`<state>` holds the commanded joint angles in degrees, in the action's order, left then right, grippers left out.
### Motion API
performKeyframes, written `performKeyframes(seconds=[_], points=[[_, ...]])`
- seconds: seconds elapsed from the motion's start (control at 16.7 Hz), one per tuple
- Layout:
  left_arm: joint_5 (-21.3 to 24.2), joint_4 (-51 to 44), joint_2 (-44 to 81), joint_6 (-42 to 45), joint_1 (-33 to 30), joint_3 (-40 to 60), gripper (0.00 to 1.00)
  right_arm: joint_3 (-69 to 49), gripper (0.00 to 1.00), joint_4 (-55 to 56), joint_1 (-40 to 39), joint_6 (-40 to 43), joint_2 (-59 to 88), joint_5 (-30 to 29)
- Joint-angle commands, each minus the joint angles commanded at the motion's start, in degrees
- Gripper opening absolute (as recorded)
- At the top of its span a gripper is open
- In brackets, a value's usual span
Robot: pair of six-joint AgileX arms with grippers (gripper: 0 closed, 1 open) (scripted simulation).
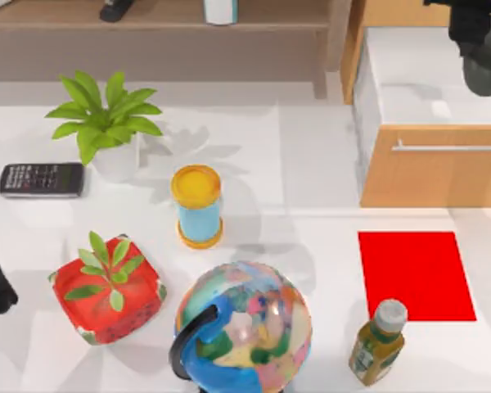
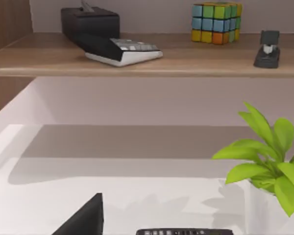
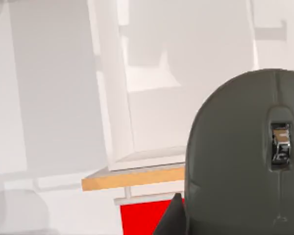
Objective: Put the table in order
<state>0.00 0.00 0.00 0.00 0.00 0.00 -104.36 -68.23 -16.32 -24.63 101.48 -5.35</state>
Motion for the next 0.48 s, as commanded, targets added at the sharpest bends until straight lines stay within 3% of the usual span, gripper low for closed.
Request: performKeyframes(seconds=[0.48], points=[[0.0,0.0,0.0,0.0,0.0,0.0,1.00,22.3,0.00,8.5,-8.0,-1.8,-4.8,2.0]])
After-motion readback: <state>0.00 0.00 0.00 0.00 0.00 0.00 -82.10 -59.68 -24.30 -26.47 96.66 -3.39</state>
